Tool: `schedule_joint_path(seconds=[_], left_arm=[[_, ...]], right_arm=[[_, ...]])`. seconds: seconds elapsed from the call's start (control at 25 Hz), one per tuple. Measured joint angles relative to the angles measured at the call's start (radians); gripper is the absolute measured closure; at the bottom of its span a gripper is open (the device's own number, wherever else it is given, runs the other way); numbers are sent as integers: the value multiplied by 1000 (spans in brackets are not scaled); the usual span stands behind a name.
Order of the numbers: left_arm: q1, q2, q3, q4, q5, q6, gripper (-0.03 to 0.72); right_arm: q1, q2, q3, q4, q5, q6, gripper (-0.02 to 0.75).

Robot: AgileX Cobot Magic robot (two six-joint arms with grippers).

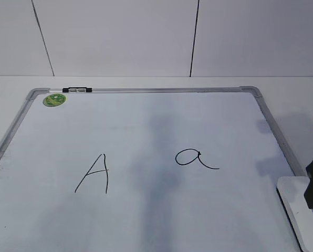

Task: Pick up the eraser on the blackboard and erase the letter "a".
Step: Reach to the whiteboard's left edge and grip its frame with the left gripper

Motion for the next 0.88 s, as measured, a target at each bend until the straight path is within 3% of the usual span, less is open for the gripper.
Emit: schedule_joint_path(seconds=[0.36,0.6,0.88], left_arm=[[0,0,0,0,0,0,381],[0,0,0,0,0,0,381],[0,0,0,-4,0,0,381]], right_arm=[[0,0,0,-2,-6,12,143],[0,0,0,-24,1,20,75],[0,22,0,-33,-3,16,65]])
